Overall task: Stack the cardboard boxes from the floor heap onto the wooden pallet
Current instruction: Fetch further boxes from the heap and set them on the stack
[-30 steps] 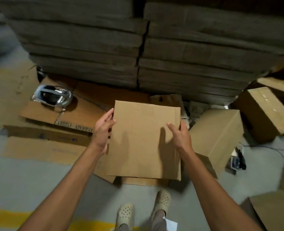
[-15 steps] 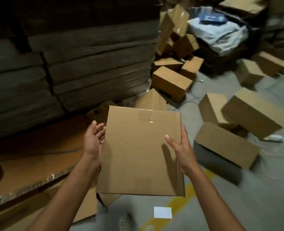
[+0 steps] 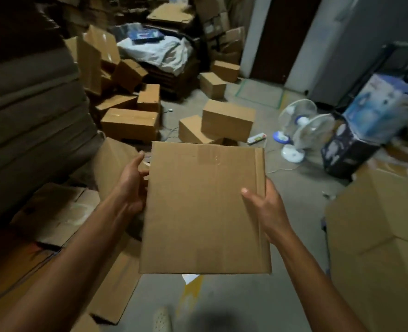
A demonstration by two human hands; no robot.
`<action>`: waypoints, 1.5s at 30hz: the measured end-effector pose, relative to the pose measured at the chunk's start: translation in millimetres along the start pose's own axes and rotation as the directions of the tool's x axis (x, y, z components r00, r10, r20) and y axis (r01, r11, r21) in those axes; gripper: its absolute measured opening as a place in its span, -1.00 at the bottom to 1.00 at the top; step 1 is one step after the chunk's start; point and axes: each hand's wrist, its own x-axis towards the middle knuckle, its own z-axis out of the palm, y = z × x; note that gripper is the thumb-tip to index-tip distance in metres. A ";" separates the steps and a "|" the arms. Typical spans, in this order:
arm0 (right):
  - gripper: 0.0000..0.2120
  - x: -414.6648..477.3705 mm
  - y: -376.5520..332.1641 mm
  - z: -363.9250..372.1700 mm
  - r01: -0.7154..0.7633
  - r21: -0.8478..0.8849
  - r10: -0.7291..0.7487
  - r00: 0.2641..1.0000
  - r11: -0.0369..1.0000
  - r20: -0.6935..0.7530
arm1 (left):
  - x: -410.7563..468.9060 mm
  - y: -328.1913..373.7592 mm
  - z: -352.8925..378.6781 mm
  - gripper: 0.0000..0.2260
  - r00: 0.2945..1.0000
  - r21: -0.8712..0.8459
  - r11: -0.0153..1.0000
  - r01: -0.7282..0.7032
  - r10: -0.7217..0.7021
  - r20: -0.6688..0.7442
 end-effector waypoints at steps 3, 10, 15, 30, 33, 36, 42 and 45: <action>-0.33 -38.2 2.7 -51.0 0.002 -0.004 -0.002 0.991 1.000 -0.137 | -15.0 4.0 48.9 -0.20 0.990 0.106 0.994 0.017 -0.032 0.138; -0.43 -104.5 12.1 -121.4 -0.024 -0.007 0.018 0.891 1.000 -0.453 | -28.3 6.1 164.4 -0.30 0.896 0.313 0.950 0.021 -0.157 0.415; -0.20 -150.1 29.0 -155.6 -0.074 0.075 0.104 0.769 0.994 -0.631 | -40.9 -15.5 243.0 -0.64 0.790 0.378 0.926 -0.020 -0.217 0.574; -0.26 -358.2 77.3 -342.6 0.057 0.761 0.661 0.458 0.646 -0.594 | -220.2 -204.1 432.2 -0.78 0.310 0.240 0.870 -0.432 -0.107 0.945; -0.32 -404.5 97.1 -386.3 0.127 0.727 0.672 0.299 0.675 -0.677 | -273.6 -251.3 470.9 -0.74 0.201 0.204 0.890 -0.408 -0.131 0.971; -0.37 -455.2 117.7 -431.9 0.163 0.669 0.640 0.198 0.725 -0.742 | -323.3 -299.0 505.7 -0.70 0.126 0.202 0.910 -0.363 -0.167 0.978; -0.54 -532.2 146.3 -517.7 0.184 0.596 0.598 0.055 0.781 -0.800 | -393.1 -391.6 577.7 -0.65 0.075 0.278 0.923 -0.265 -0.267 0.961; -0.54 -552.4 166.6 -564.0 0.172 0.581 0.587 0.025 0.795 -0.810 | -416.9 -433.9 618.6 -0.82 0.166 0.306 0.910 -0.281 -0.268 0.949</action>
